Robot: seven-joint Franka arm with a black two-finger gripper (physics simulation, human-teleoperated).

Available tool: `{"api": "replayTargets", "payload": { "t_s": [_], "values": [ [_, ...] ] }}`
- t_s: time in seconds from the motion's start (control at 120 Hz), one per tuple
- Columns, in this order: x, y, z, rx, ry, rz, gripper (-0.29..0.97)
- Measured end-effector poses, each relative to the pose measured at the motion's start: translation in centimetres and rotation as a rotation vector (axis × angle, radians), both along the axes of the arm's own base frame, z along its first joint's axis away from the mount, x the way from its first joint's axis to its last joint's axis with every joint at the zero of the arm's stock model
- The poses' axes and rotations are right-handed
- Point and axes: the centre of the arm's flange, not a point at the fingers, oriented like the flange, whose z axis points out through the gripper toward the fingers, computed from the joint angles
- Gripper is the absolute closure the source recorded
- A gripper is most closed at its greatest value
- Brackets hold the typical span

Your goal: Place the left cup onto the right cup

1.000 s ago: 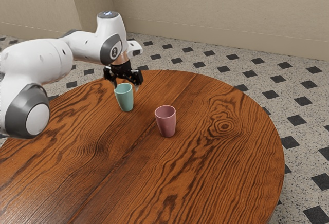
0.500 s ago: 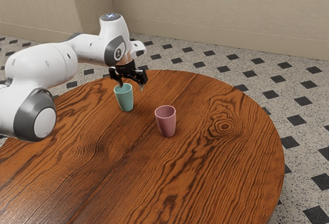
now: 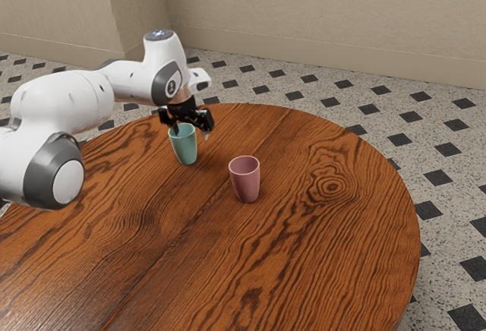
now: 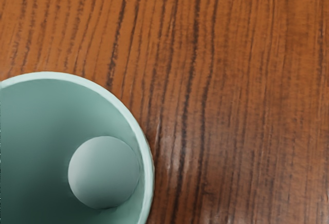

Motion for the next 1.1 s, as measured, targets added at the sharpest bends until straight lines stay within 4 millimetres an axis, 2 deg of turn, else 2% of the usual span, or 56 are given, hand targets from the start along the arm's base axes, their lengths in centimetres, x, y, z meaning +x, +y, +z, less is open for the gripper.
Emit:
{"api": "replayTargets", "payload": {
  "t_s": [1.1],
  "values": [
    [0.9, 0.3, -2.3, 0.005, -0.032, -0.014, 0.0]
  ]
}}
